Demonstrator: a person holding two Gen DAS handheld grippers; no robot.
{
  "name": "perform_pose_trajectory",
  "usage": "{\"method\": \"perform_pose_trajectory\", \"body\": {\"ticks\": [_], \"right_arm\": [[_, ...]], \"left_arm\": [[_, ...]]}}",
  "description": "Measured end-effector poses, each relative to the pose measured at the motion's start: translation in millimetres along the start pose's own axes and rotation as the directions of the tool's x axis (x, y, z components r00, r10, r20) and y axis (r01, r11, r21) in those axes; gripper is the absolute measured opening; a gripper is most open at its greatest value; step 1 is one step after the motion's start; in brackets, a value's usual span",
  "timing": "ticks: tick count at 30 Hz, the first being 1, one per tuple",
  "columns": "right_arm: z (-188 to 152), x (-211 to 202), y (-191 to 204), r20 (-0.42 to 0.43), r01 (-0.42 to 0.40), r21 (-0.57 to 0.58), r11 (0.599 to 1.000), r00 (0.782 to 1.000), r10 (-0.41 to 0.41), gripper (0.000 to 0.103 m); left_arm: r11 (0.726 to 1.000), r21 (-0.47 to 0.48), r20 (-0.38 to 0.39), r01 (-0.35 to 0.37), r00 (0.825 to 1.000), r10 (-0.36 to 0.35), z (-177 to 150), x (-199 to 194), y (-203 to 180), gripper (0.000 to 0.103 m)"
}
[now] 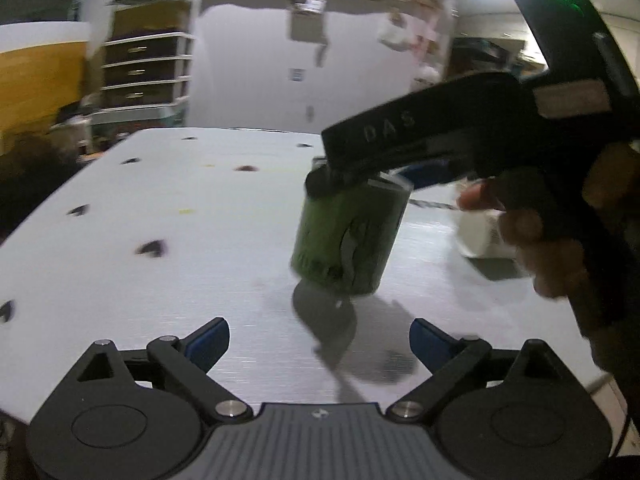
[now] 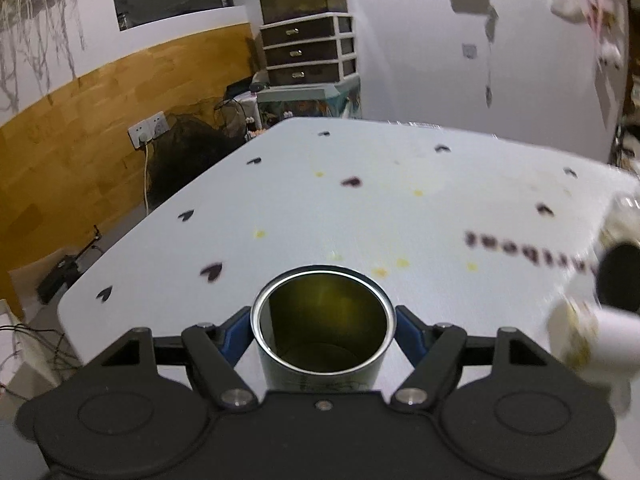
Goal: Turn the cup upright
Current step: 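Lower the upright green can onto the table and open the right gripper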
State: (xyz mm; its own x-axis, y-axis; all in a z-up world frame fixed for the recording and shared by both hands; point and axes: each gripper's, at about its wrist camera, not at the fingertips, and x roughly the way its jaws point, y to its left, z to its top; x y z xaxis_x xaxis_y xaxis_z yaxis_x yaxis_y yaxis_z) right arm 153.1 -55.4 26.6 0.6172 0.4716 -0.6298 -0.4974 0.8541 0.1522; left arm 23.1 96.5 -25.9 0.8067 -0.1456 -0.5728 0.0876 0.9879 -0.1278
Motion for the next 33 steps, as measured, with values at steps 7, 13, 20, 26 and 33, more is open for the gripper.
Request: {"method": "perform_pose_trajectory", "body": {"ticks": [7, 13, 20, 26, 33], "right_arm": [[38.4, 50.5, 43.7, 0.088, 0.051, -0.101, 0.994, 0.995, -0.043, 0.075], [59.7, 92.6, 72.9, 0.124, 0.064, -0.148, 0.987, 0.991, -0.045, 0.075], [60.0, 126.8, 88.3, 0.091, 0.083, -0.152, 0.985, 0.993, -0.07, 0.076], [57.1, 119.8, 88.9, 0.083, 0.062, -0.151, 0.987, 0.995, -0.05, 0.091], [44.7, 63.2, 80.3, 0.138, 0.022, -0.151, 0.988, 0.99, -0.001, 0.097]], "left_arm": [[0.994, -0.069, 0.034, -0.086, 0.996, 0.088, 2.9, -7.4, 36.6, 0.097], [0.987, -0.094, 0.057, -0.134, 0.989, 0.139, 1.8, -20.9, 54.4, 0.098], [0.981, -0.11, 0.068, -0.16, 0.983, 0.168, 2.5, -28.0, 66.5, 0.101], [0.978, -0.115, 0.073, -0.176, 0.98, 0.185, 2.2, -31.6, 68.9, 0.101], [0.977, -0.105, 0.084, -0.185, 0.977, 0.194, 4.8, -31.5, 66.0, 0.103]]}}
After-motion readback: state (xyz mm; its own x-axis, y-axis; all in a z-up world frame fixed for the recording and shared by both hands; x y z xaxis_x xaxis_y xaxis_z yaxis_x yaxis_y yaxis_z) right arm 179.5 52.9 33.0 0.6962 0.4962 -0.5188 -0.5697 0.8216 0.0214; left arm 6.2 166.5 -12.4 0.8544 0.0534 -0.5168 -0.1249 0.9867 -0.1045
